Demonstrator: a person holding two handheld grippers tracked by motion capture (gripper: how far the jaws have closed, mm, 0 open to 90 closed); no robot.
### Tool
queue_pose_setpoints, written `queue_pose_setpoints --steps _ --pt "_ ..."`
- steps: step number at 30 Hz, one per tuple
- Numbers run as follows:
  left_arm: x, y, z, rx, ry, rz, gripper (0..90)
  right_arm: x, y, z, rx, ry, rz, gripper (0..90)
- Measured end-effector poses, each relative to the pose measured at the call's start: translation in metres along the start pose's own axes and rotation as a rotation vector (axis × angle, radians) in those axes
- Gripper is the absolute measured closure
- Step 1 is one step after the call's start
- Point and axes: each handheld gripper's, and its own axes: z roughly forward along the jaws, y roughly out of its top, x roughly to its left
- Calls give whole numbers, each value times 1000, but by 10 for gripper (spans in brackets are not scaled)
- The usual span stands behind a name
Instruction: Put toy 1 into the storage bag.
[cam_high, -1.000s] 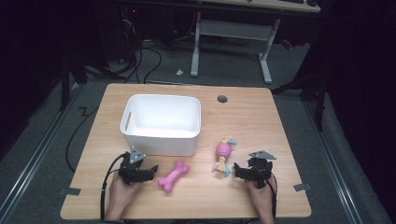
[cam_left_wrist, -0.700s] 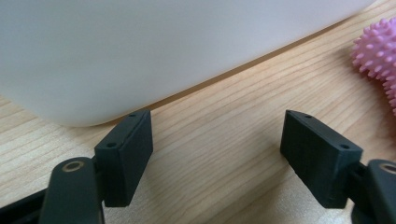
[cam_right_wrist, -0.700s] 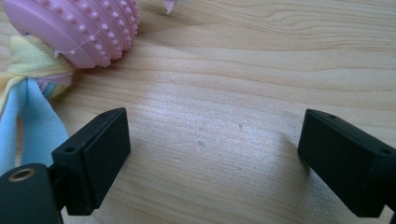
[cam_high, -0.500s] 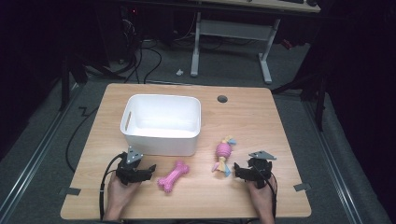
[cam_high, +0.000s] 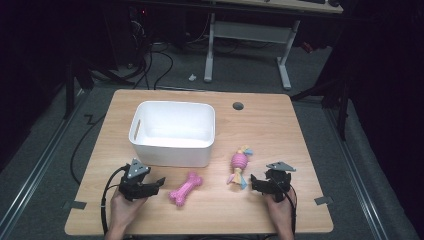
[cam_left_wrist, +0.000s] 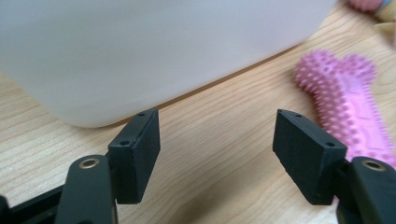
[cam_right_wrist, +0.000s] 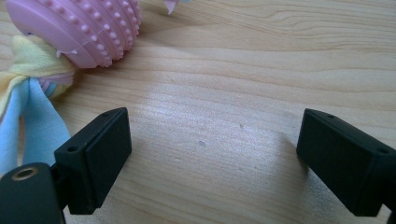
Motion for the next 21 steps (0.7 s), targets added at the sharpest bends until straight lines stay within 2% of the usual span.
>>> queue_pose_setpoints --steps 6,15,21 --pt "-6 5 -5 -3 -27 13 338 0 0 0 -1 1 1 107" --pt "-26 20 -7 9 -64 78 341 0 0 0 -3 2 -3 115" --pt "-34 24 -3 26 -75 102 352 1 0 -1 -3 3 -2 119"
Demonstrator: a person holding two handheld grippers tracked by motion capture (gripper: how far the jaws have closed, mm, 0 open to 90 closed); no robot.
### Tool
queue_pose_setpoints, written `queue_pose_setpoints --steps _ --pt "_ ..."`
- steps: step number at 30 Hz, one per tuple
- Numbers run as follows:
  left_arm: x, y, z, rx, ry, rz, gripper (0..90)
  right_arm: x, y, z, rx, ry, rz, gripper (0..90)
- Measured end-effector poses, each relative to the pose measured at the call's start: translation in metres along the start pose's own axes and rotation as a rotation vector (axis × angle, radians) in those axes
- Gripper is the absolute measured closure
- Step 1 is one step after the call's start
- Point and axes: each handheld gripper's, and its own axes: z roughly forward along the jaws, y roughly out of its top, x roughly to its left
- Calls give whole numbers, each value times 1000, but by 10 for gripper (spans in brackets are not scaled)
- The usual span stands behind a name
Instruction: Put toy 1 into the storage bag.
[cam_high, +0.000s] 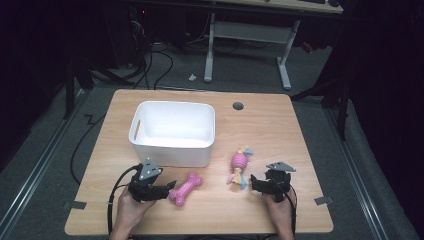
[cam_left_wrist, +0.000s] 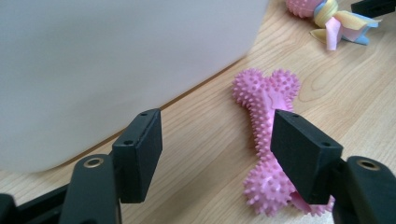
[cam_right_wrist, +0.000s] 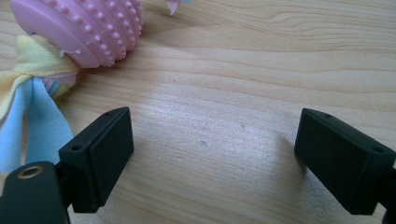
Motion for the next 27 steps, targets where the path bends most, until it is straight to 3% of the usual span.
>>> queue_pose_setpoints --steps 10,27 --pt "-12 9 15 49 -32 37 358 0 0 0 -2 1 -2 125" --pt "-19 9 35 111 -56 37 350 0 0 0 -2 1 -4 127"
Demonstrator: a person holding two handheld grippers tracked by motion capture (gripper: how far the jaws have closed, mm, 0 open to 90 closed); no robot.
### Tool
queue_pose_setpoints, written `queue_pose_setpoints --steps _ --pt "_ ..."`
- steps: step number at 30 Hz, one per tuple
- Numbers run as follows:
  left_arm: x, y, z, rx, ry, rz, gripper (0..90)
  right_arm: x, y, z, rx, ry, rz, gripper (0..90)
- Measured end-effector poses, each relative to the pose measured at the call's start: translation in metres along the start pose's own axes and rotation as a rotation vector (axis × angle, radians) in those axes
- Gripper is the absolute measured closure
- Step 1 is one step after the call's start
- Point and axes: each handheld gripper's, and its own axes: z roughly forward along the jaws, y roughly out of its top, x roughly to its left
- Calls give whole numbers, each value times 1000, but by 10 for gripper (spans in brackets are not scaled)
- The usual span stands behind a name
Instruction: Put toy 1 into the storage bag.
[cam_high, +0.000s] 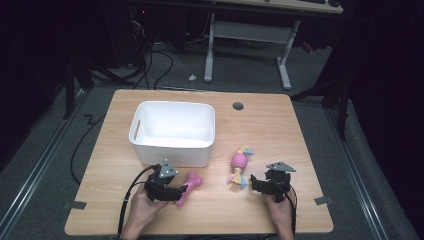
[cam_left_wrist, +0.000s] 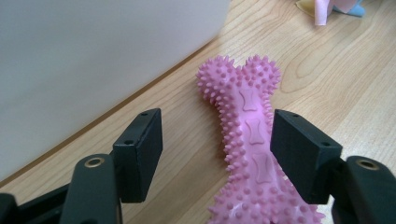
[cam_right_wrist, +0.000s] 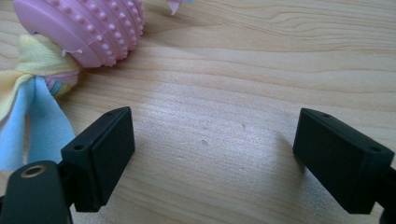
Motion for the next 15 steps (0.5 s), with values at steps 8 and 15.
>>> queue_pose_setpoints --steps 8,15 --pt "-1 0 3 -2 2 -10 355 0 0 0 0 2 0 130" --pt "-2 1 4 2 -1 -12 356 0 0 0 -1 2 -1 132"
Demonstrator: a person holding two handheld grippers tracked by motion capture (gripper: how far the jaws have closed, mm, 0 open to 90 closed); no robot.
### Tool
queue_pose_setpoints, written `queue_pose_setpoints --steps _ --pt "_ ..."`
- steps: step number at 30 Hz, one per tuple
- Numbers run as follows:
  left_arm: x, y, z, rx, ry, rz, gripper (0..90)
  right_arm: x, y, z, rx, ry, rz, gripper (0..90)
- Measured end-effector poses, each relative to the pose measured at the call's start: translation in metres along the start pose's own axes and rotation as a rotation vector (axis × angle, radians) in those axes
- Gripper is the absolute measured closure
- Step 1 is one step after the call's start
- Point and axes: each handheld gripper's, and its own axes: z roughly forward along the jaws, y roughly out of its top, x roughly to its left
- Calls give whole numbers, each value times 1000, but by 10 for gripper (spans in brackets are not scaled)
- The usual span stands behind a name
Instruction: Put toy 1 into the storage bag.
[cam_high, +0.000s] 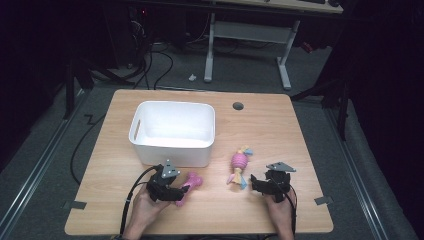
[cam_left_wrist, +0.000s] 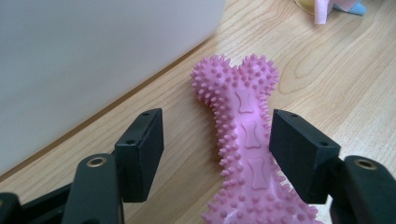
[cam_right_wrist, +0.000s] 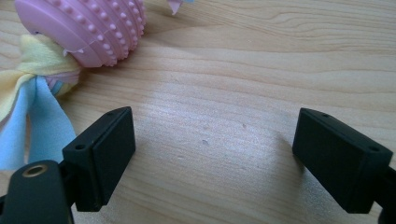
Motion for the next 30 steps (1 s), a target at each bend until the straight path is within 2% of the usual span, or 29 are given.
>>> queue_pose_setpoints --steps 9,14,18,22,30 --pt "-2 3 0 -12 -15 0 356 0 0 0 0 0 1 133" --pt "-9 7 7 23 -20 33 358 0 0 0 1 1 2 134" --pt "-12 8 12 40 -17 37 367 0 0 0 1 1 3 134" --pt "-13 9 14 51 -19 37 390 0 0 0 1 0 3 134" --pt "-16 8 18 73 -27 47 518 0 0 0 1 1 3 134"
